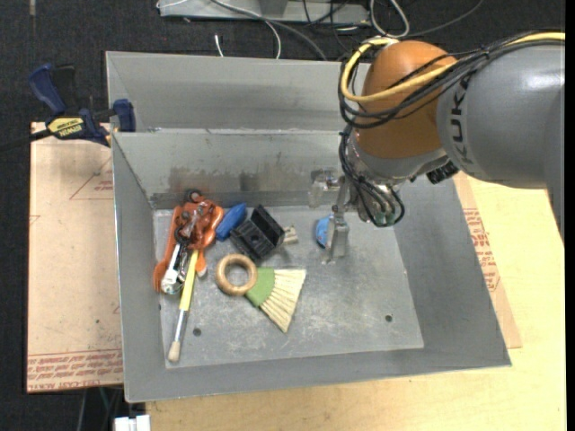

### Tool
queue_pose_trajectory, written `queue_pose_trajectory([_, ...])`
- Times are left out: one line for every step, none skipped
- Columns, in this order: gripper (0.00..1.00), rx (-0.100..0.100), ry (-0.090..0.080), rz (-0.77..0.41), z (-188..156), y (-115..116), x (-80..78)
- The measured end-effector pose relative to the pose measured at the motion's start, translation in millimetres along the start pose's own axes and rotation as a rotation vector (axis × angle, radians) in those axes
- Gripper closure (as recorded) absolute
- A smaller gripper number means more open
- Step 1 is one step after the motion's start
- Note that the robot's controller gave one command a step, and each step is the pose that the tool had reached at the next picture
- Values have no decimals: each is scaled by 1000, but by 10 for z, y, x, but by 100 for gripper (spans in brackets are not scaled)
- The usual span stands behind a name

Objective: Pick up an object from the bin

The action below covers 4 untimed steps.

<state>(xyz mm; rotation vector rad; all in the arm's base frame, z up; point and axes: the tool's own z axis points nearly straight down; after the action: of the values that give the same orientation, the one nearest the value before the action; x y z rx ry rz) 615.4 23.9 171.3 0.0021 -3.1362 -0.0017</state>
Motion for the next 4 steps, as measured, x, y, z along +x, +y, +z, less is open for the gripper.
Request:
queue_pose_trajectory([0,0,-8,1,-43,-2,-18])
queue_pose_trajectory([0,-2,-14,54,900,-447,-184])
queue_pose_trajectory([0,-3,-14,66,664,-485,-145])
queue_pose_trajectory([0,-2,-13,-8,645,-366,5])
